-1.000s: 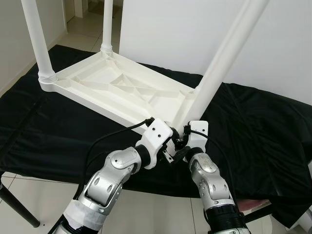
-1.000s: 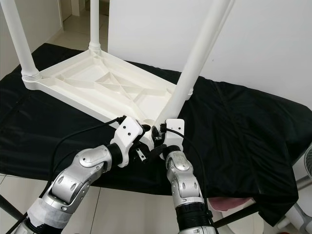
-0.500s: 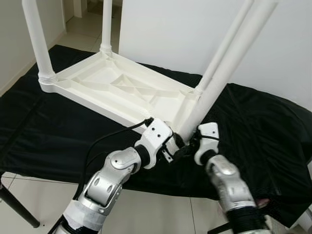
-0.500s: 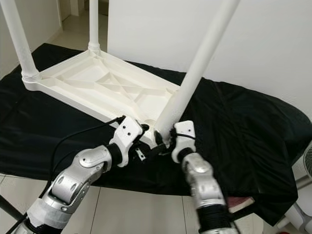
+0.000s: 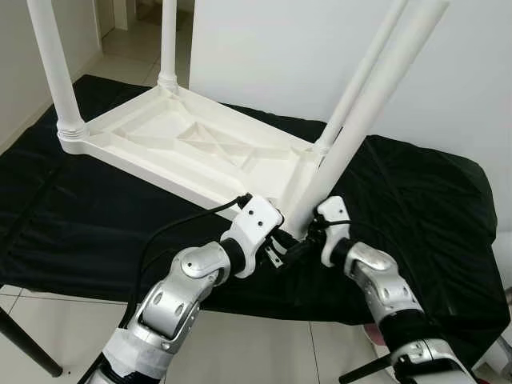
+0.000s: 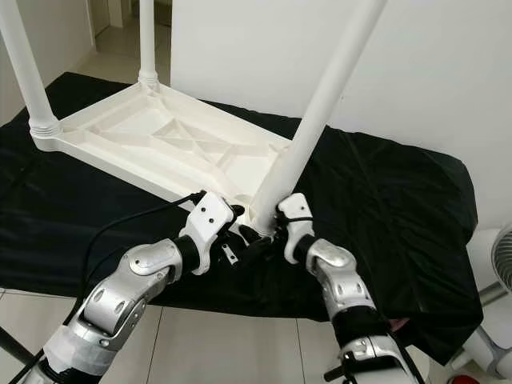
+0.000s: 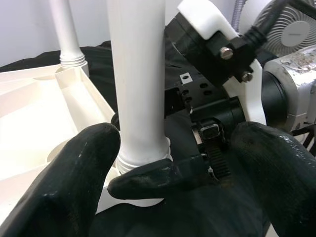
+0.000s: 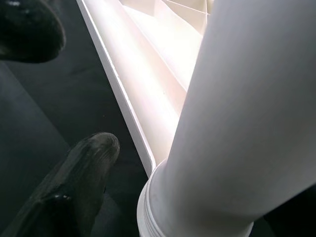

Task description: Building children table

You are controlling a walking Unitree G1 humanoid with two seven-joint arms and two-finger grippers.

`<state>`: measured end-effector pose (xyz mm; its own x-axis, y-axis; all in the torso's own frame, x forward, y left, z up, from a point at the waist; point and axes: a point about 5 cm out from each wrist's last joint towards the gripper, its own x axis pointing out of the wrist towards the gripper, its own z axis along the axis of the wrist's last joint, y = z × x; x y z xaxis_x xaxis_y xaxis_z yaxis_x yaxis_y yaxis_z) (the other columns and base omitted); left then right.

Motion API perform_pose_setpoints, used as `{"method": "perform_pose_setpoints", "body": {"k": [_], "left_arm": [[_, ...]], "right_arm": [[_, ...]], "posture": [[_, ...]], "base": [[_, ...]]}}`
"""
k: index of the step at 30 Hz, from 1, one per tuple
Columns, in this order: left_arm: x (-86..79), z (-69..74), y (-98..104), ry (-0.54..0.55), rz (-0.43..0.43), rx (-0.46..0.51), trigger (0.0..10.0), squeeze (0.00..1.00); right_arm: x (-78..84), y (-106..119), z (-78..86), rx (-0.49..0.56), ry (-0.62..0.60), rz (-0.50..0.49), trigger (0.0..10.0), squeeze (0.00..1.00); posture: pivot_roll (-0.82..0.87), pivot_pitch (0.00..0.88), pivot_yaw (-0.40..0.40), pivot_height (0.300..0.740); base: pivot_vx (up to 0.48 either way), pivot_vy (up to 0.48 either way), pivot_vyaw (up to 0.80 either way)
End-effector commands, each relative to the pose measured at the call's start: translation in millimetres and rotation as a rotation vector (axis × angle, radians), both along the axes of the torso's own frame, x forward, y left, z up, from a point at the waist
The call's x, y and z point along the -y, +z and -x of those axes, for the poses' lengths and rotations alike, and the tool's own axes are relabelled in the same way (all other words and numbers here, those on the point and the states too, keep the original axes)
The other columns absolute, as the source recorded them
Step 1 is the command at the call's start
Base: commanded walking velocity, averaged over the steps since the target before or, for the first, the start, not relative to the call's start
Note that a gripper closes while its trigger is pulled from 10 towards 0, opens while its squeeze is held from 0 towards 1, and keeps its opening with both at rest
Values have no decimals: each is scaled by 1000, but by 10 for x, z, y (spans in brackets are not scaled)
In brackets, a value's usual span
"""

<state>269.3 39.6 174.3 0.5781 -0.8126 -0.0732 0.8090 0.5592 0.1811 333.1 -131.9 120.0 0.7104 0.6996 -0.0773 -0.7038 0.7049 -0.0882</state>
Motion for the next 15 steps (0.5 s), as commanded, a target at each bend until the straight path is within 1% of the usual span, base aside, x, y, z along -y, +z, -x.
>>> {"method": "perform_pose_setpoints", "body": {"k": [1,6,7,9,10,12,15], "left_arm": [[26,-5,9,1,-6,0,10000,0],[24,-17,18,4,-7,5,10000,0],[26,-24,24,5,-7,9,10000,0],[27,-27,28,6,-8,10,10000,0],[26,-29,28,7,-8,11,10000,0],[27,-29,31,6,-8,12,10000,0],[25,-26,29,7,-9,11,10000,0]], "right_arm": [[-26,-36,-38,-11,27,33,10000,0],[-56,-62,-98,-15,43,59,10000,0],[-55,-80,-111,-20,45,65,2902,0],[-53,-87,-117,-22,46,67,2902,0],[-49,-95,-121,-26,45,67,196,0],[-42,-105,-118,-28,48,65,0,0],[-14,-140,-99,-35,54,61,0,0]], "posture": [[75,0,-187,740],[77,0,-189,740],[82,0,-192,740],[82,0,-192,740],[84,0,-193,740],[83,0,-193,740],[82,0,-192,740]], "base": [[0,0,0],[0,0,0],[0,0,0],[0,0,0],[0,0,0],[0,0,0],[0,0,0]]}}
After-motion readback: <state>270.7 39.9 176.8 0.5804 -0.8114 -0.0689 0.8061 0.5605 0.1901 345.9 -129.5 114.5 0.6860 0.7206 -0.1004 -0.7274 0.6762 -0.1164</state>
